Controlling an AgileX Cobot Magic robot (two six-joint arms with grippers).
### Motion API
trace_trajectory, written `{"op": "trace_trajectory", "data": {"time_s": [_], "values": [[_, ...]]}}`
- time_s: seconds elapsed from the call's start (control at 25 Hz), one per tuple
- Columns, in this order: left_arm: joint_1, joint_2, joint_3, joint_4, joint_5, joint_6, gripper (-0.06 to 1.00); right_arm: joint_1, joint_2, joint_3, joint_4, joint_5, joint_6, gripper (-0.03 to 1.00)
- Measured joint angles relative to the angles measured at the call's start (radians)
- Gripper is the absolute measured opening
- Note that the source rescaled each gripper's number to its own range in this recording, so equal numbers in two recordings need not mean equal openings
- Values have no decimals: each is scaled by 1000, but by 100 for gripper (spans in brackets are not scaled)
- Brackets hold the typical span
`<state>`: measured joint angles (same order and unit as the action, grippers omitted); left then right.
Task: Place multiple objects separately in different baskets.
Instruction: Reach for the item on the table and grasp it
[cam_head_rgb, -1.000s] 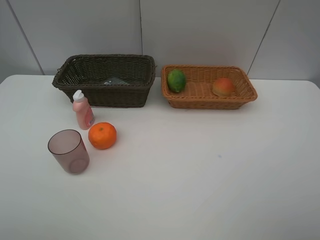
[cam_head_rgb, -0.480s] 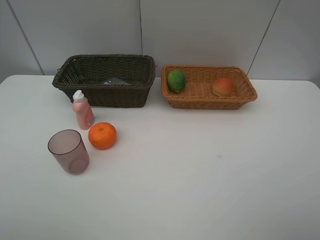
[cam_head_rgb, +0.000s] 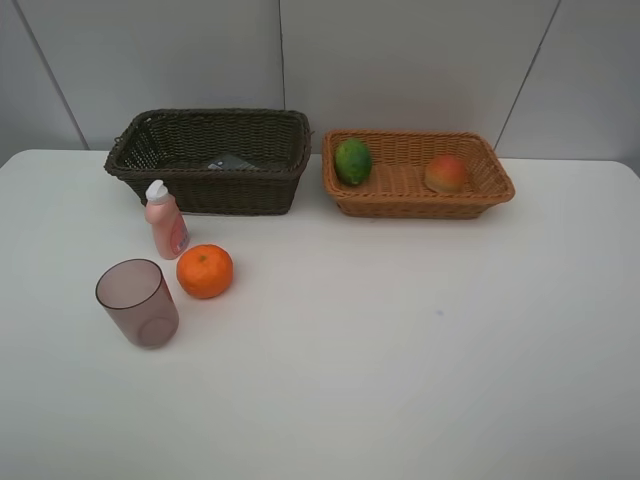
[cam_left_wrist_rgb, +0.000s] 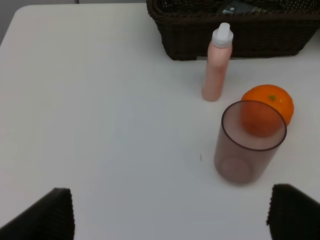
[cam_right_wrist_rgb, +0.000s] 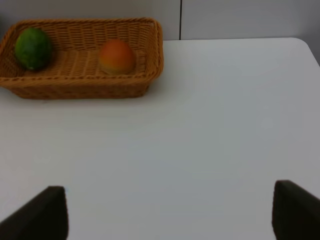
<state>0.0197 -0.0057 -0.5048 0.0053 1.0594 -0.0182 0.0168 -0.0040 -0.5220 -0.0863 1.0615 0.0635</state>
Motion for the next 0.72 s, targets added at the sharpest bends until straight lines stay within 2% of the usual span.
{"op": "trace_trajectory", "data": {"time_s": [0.72], "values": [[0,0,0,0,0,0,100,0,0,0,0,0,4,88]]}}
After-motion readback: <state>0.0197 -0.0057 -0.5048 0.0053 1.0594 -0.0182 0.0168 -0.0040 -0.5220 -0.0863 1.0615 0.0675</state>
